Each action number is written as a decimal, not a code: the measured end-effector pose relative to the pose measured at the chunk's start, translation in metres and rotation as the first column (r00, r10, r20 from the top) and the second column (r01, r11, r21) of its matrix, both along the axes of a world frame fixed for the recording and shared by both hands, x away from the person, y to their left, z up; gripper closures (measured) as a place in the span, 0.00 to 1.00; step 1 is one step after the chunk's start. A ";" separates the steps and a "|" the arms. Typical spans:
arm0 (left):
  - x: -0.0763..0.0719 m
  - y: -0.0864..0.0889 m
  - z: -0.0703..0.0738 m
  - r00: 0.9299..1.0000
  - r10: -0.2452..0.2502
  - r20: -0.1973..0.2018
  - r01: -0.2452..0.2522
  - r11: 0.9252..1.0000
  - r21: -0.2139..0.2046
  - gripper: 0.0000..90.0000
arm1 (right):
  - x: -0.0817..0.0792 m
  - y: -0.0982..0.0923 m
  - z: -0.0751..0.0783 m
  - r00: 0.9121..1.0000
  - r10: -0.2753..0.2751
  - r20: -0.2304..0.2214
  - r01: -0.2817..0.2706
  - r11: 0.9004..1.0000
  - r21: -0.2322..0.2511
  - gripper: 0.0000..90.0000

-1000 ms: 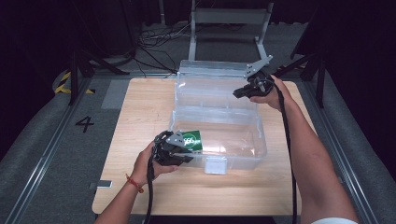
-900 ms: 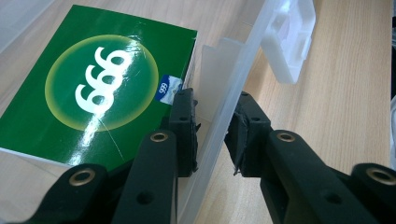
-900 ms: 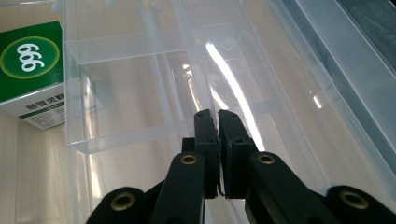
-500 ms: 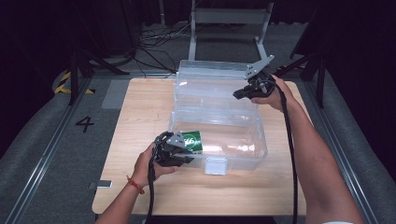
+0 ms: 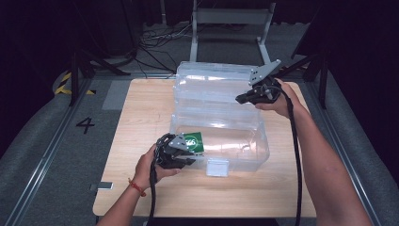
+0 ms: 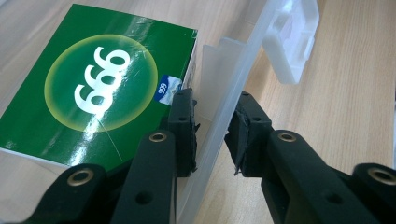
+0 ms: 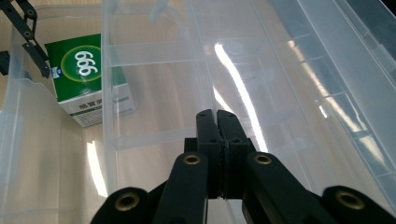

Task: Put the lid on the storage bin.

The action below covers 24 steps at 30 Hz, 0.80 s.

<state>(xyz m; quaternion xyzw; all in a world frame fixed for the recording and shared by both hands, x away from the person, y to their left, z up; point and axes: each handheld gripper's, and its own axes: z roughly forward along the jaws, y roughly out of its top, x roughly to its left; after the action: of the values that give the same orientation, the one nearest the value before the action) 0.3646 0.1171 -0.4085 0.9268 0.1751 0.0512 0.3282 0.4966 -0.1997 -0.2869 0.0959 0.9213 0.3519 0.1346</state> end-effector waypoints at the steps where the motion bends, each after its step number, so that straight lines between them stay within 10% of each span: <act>1: -0.001 -0.001 0.000 1.000 -0.002 0.008 0.002 1.000 0.003 0.81 | -0.002 0.000 0.000 1.000 -0.003 0.004 0.003 1.000 0.004 0.99; 24: -0.002 -0.001 0.000 1.000 0.002 0.006 -0.002 1.000 0.005 0.80 | -0.033 -0.003 0.002 0.999 0.012 0.035 -0.013 1.000 0.029 1.00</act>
<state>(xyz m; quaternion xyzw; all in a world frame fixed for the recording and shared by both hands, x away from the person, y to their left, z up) 0.3625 0.1160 -0.4088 0.9273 0.1748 0.0546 0.3265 0.4637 -0.2024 -0.2847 0.0859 0.9142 0.3676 0.1471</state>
